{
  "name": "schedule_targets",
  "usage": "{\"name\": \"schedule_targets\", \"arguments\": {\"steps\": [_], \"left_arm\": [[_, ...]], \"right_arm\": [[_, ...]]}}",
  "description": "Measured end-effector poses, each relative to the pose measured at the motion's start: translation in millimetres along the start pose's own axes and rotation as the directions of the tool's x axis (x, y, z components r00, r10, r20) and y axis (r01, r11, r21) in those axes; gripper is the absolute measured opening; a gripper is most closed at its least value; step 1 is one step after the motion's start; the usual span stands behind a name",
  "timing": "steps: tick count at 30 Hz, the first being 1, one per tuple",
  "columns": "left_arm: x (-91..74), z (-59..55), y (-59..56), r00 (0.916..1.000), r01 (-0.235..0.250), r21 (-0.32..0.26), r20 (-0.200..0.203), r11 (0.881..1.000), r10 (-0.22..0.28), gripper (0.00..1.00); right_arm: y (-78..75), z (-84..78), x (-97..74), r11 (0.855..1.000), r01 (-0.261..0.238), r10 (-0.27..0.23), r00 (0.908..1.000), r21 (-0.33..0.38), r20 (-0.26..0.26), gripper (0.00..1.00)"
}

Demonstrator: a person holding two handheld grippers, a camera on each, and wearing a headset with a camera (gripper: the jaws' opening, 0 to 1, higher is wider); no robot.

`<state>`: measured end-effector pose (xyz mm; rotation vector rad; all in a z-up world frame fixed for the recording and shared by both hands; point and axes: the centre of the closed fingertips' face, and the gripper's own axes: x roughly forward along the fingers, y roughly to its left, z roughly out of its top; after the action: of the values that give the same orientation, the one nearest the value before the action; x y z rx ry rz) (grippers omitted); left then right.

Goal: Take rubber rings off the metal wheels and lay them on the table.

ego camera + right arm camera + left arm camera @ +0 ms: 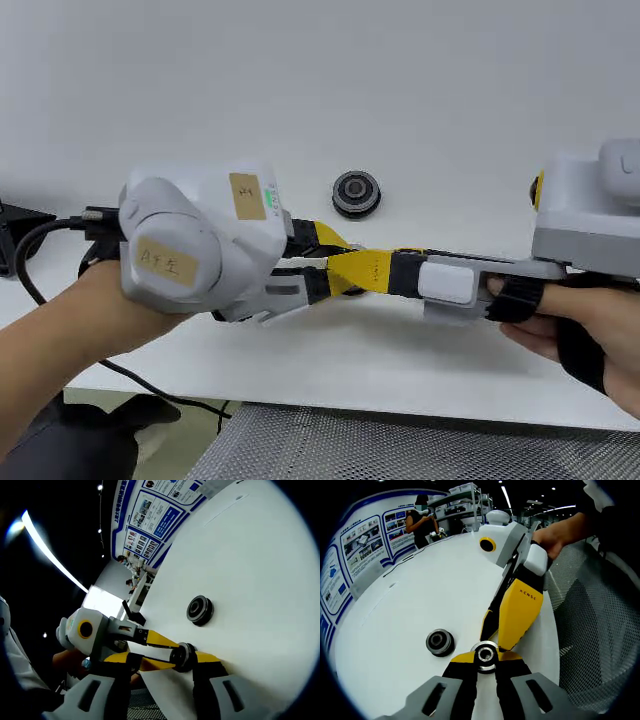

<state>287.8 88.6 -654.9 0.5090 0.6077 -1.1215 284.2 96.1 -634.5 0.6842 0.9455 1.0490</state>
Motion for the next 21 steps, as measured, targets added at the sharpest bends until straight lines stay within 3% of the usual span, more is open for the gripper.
{"name": "schedule_targets", "arguments": {"steps": [12, 15, 21], "left_arm": [[0.0, -0.4, -0.3, 1.0000, 0.001, 0.000, 0.003, 1.000, -0.001, 0.13], [0.0, -0.5, -0.2, 1.0000, 0.001, -0.003, 0.005, 1.000, -0.001, 0.13], [0.1, -0.4, 0.2, 1.0000, 0.000, -0.003, 0.005, 1.000, 0.000, 0.13]], "right_arm": [[-4.1, -3.7, -0.5, 1.000, -0.004, 0.004, 0.9998, -0.009, -0.020, 0.45], [-5.5, -4.6, -3.0, 0.999, -0.017, 0.018, 0.9991, 0.027, -0.039, 0.43], [-6.8, -5.6, -4.8, 0.999, -0.016, 0.017, 0.9998, 0.036, -0.010, 0.39]]}}
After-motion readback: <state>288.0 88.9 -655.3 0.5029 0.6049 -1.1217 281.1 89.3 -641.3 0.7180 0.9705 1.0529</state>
